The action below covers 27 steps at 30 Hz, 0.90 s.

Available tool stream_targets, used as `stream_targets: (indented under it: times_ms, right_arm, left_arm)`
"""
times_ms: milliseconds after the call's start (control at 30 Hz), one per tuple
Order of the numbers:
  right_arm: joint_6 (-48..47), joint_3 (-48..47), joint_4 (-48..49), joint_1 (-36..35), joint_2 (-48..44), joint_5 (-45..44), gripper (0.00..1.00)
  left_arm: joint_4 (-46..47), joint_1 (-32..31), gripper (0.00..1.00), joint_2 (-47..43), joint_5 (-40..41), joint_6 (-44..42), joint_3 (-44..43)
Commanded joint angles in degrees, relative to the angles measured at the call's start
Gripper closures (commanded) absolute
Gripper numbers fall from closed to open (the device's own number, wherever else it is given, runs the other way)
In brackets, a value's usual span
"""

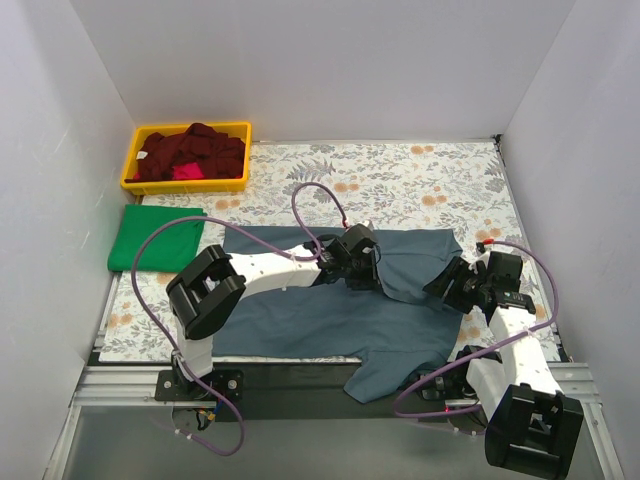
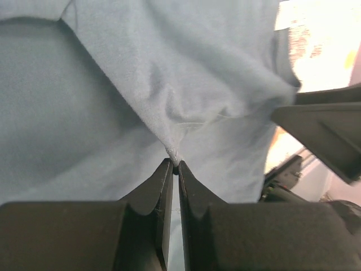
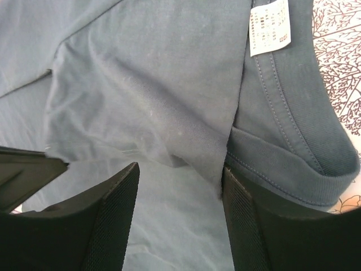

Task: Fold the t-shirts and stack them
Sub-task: Fold the tshirt

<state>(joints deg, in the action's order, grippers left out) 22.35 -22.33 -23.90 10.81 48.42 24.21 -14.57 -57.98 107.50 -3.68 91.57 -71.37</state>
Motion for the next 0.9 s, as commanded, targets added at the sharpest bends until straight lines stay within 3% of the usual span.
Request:
stream_targets:
  times_ms: [0, 400, 567, 767, 833, 867]
  right_arm:
    - [-0.5, -1.1, -1.8, 0.2, -1.1, -0.4, 0.36]
    - [-0.4, -4.0, -7.5, 0.2, -1.6, -3.3, 0.56]
    - [-0.1, -5.8, -8.3, 0.3, -2.7, -6.3, 0.56]
    - [0.4, -10.6, -5.7, 0.2, 0.2, -10.2, 0.54]
    - [1.1, -11.7, -3.7, 0.2, 2.4, -10.7, 0.54]
    - [1.5, -12.1, -0.7, 0.2, 3.1, -11.0, 0.54]
  left_arm:
    - [-1.2, -0.3, 0.94, -4.9, 1.0, 0.0, -2.2]
    - [-3.9, 0.0, 0.94, -4.4, 1.3, 0.0, -2.2]
    - [-4.7, 0.0, 0.91, -2.9, 0.3, 0.6, 0.4]
    - [-7.7, 0.5, 0.89, -3.9, 5.4, 0.5, 2.1]
    - [-9.0, 0.8, 0.85, -4.8, 7.8, 0.0, 2.0]
    - [-9.8, 1.0, 0.74, -4.9, 8.4, -0.6, 1.2]
